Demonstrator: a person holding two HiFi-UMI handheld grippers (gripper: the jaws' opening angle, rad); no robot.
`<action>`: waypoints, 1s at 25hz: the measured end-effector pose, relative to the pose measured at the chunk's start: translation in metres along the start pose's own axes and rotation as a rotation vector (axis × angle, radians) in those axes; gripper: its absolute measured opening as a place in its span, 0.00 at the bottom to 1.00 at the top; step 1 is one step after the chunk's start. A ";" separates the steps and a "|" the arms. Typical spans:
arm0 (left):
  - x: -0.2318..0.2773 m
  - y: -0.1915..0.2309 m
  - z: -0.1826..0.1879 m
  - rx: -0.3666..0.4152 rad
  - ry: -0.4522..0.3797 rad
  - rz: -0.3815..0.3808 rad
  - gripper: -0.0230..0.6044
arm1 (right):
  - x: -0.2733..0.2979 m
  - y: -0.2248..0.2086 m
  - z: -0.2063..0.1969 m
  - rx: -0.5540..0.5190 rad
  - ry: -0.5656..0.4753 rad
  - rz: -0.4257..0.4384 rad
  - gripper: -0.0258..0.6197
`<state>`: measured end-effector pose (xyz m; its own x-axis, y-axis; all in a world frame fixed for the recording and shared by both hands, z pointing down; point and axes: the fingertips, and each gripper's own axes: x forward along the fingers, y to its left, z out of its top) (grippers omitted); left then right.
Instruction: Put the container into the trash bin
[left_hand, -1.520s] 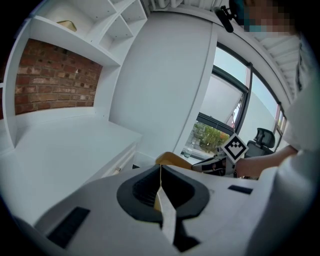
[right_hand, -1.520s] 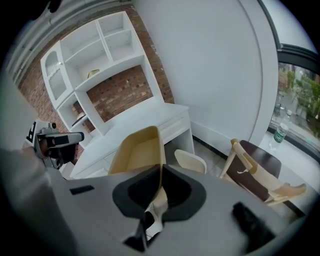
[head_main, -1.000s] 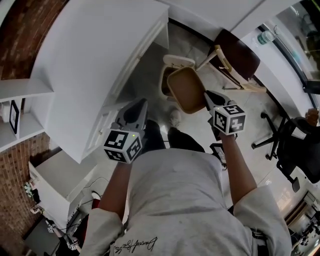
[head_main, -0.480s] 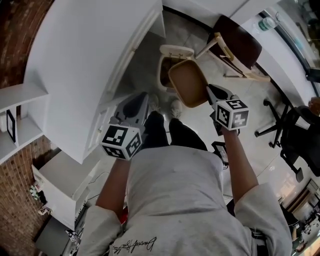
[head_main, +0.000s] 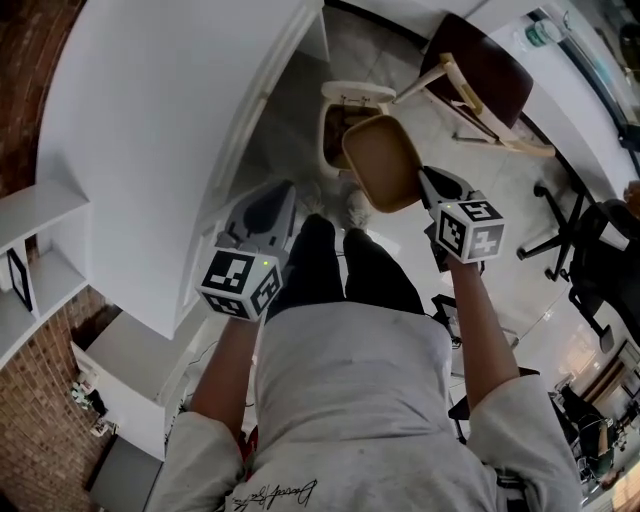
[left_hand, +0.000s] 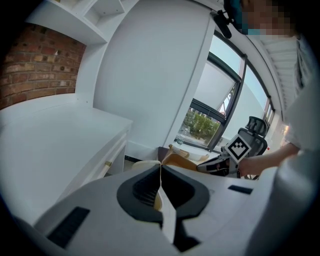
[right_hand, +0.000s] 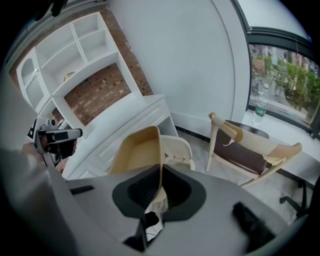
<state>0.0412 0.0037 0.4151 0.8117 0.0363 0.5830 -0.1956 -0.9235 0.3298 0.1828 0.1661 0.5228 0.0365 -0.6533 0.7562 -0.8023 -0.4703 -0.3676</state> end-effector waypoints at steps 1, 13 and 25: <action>0.003 0.003 -0.002 0.001 0.003 -0.002 0.06 | 0.004 -0.001 -0.002 0.006 -0.002 -0.001 0.10; 0.046 0.007 -0.016 -0.001 0.023 -0.091 0.06 | 0.047 -0.018 -0.018 0.077 0.018 -0.055 0.10; 0.083 0.014 -0.037 0.030 0.054 -0.147 0.06 | 0.084 -0.035 -0.030 0.090 0.053 -0.089 0.10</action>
<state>0.0854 0.0076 0.4958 0.7996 0.1915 0.5692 -0.0595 -0.9179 0.3924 0.1958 0.1457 0.6152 0.0722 -0.5755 0.8146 -0.7402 -0.5783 -0.3430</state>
